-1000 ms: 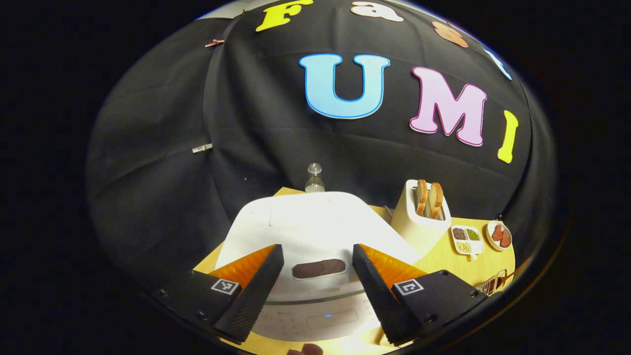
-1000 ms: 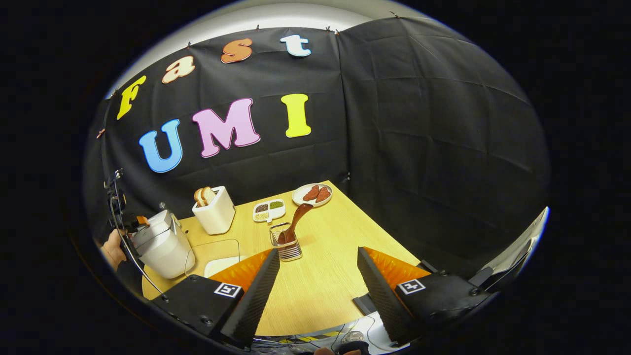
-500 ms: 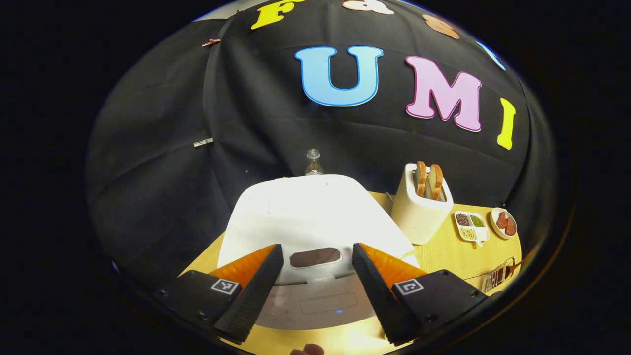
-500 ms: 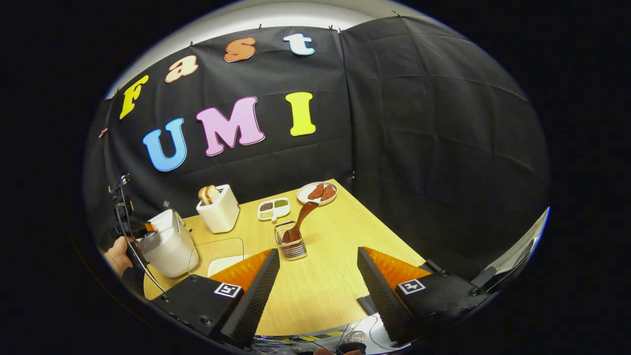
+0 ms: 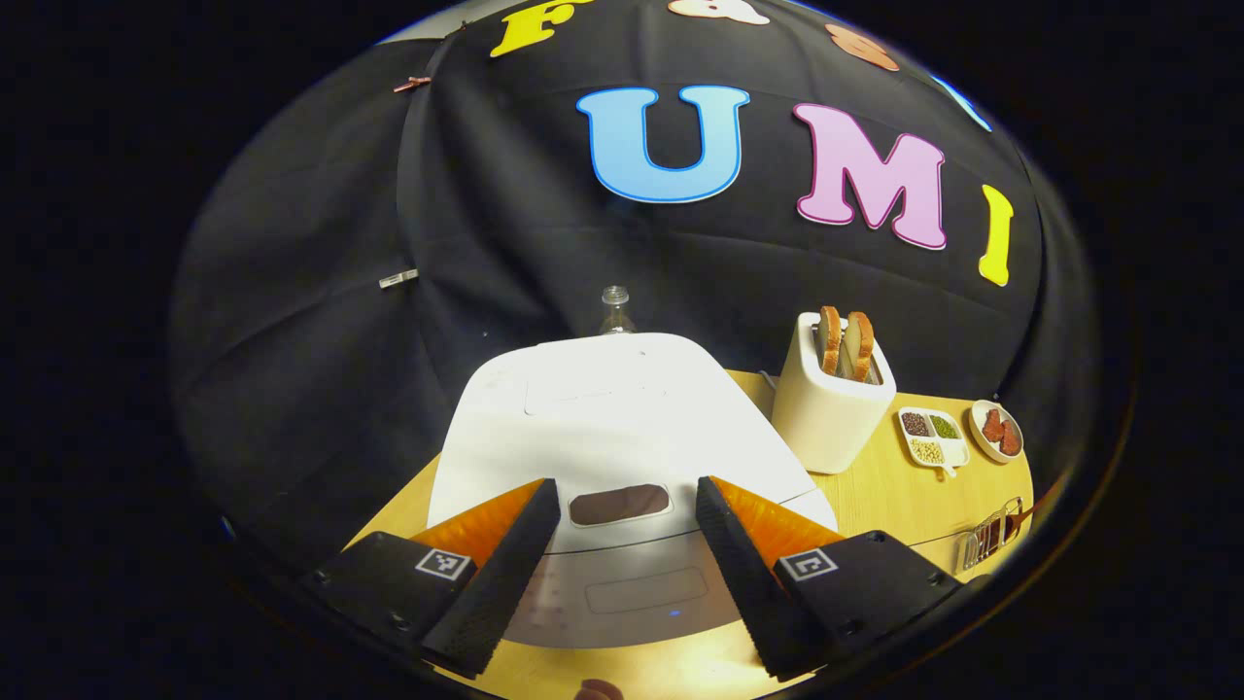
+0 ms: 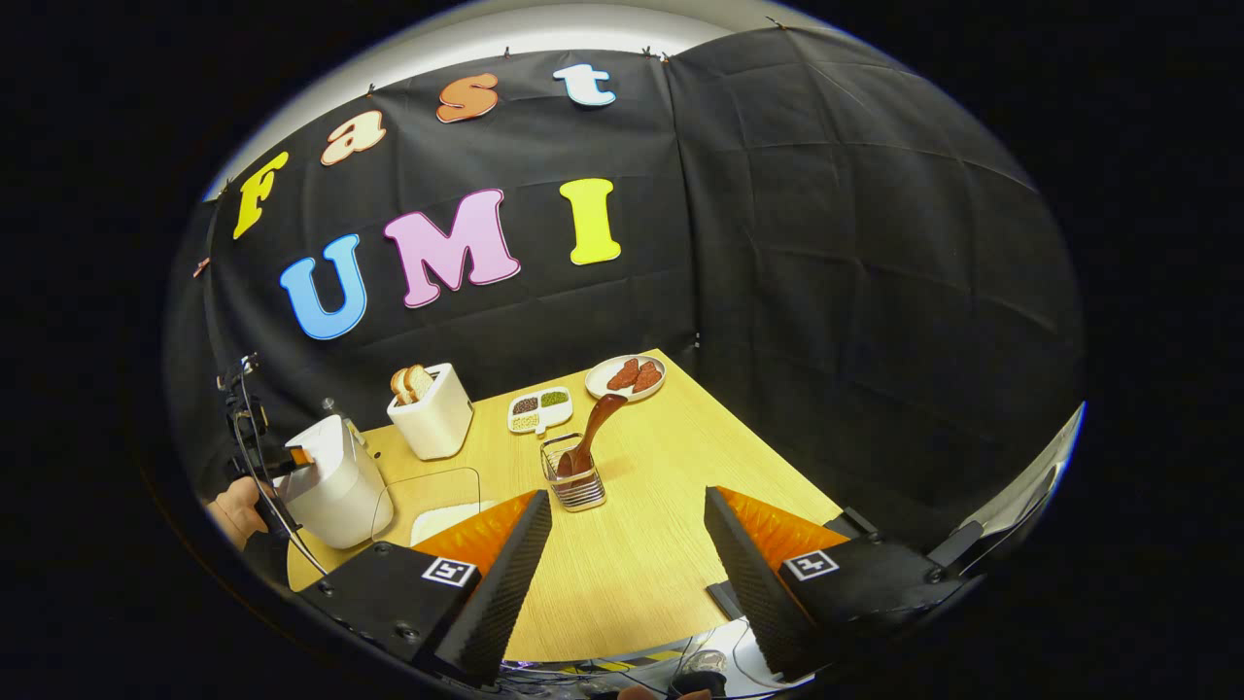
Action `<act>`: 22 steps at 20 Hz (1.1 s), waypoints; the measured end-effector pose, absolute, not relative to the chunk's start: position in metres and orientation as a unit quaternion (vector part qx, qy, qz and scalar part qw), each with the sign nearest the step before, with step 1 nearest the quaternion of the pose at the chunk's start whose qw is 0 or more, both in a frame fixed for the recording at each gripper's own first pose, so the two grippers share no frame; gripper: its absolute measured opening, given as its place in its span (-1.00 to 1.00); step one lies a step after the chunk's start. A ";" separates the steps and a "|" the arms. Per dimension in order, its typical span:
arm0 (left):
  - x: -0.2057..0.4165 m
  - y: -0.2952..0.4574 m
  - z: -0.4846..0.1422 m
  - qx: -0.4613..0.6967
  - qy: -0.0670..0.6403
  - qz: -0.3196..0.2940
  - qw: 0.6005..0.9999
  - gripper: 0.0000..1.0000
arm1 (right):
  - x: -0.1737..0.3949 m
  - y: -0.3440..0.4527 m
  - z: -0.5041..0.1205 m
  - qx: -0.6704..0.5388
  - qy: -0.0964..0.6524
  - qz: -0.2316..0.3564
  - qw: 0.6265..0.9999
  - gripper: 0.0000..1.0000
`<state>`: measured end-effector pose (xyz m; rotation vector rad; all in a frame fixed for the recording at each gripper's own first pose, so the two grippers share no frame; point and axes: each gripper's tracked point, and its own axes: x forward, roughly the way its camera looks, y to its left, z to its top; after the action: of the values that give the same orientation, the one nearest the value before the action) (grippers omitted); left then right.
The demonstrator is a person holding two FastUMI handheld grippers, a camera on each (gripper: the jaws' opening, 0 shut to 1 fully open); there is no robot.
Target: Close the left gripper, press the button to open the rice cooker; take a wooden spoon from the chopstick holder with the right hand, scoop a spoonful of rice and pour it into the rice cooker, then put the wooden spoon back into the chopstick holder.
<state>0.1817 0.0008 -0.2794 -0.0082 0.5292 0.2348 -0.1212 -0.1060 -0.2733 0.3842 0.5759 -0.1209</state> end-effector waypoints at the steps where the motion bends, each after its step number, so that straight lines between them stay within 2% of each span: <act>1: 0.180 0.000 -0.280 -0.003 0.258 0.116 0.959 1.00 | -0.121 -0.107 -0.273 0.189 0.281 -0.062 0.939 0.97; 9: 0.165 -0.005 -0.285 -0.009 0.237 0.125 0.963 1.00 | -0.124 -0.102 -0.274 0.199 0.278 -0.062 0.938 0.97; 17: 0.166 -0.008 -0.279 0.012 0.237 0.104 0.966 1.00 | -0.128 -0.101 -0.265 0.195 0.269 -0.059 0.941 0.97; 22: 0.172 -0.005 -0.258 0.034 0.214 0.091 0.972 0.90 | -0.126 -0.096 -0.263 0.187 0.267 -0.053 0.944 0.97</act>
<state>0.1718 -0.0046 -0.2578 0.0690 0.4313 0.1831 -0.1261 -0.0960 -0.2630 0.3813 0.5442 -0.1087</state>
